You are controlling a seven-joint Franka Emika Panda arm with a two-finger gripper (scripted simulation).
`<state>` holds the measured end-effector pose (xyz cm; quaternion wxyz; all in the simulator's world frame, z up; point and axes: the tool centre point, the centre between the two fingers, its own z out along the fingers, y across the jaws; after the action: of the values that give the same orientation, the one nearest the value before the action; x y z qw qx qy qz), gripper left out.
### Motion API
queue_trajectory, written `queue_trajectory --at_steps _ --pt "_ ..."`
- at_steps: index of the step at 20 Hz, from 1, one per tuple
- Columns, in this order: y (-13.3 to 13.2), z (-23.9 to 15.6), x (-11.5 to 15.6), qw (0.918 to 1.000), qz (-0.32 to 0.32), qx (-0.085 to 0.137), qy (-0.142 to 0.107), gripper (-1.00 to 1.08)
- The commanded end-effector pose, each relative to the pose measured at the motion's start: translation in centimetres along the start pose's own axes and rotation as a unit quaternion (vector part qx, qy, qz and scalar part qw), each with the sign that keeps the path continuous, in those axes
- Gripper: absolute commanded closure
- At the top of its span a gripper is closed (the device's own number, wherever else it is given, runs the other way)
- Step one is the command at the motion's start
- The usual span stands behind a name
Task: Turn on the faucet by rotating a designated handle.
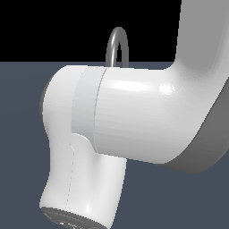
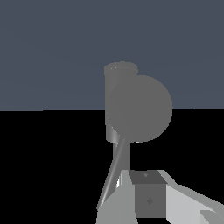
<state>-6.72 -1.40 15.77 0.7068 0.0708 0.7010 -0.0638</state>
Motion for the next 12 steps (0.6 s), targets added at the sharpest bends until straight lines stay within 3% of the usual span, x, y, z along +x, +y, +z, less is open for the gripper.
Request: queue_trajectory --at_steps 1,4,5,12 --pt "-3.7 0.1 1.0 0.9995 -0.004 0.030 0.006 1.08" --pt "-4.6 0.2 1.1 0.9994 -0.004 0.033 0.004 1.08" --pt "-1.2 0.0 0.3 1.0000 0.002 0.006 -0.003 1.08" --pt "-3.2 0.0 2.4 0.9999 -0.001 0.017 -0.001 1.08"
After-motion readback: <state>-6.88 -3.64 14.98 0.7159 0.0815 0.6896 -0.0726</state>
